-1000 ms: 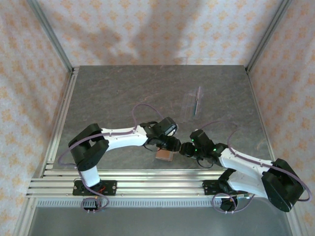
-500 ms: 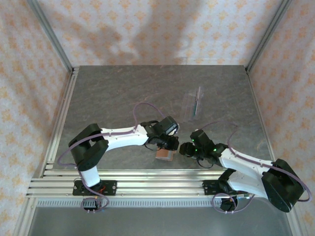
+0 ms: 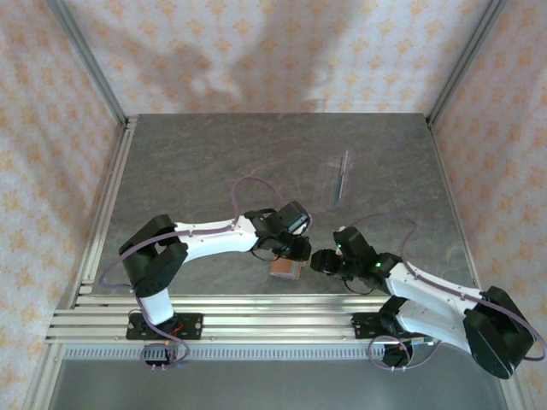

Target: Put the credit cards into the card holder

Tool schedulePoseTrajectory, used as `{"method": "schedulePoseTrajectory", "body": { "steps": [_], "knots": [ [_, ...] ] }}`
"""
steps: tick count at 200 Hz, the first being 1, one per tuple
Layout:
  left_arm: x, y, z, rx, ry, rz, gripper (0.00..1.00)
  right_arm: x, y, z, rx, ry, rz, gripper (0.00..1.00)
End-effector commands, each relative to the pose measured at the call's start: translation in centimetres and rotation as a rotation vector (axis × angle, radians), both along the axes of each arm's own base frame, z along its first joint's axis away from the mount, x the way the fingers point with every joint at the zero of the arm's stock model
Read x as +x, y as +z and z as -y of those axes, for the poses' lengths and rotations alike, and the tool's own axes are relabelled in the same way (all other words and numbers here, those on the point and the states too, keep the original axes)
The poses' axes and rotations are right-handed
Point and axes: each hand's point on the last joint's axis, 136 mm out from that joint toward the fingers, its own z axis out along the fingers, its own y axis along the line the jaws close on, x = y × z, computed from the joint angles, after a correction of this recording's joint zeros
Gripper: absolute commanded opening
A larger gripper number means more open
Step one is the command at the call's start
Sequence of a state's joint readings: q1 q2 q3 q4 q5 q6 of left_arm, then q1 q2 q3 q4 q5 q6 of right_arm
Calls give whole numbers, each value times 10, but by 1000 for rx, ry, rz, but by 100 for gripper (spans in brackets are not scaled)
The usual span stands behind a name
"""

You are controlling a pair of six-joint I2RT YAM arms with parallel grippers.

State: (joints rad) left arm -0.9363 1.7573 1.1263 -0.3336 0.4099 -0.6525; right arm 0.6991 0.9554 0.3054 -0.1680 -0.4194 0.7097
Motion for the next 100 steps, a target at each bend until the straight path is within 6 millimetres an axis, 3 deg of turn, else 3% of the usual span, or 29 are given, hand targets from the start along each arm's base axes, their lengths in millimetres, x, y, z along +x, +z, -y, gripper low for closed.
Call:
{"method": "schedulePoseTrajectory", "body": {
  "steps": [1,55,72,100],
  "knots": [
    [0,-7,2,33,-16,3,20,-14,-1,-1,58,1,-51,52],
    [0,-7,6,25,-22,-7,21,-15,-3,6,37,-12,-44,52],
    [-2,-7,4,28,-29,-9,9,-15,-4,6,35,-13,-43,51],
    [-3,-5,3,27,-28,-8,5,-14,-5,5,28,-9,-43,52]
  ]
}}
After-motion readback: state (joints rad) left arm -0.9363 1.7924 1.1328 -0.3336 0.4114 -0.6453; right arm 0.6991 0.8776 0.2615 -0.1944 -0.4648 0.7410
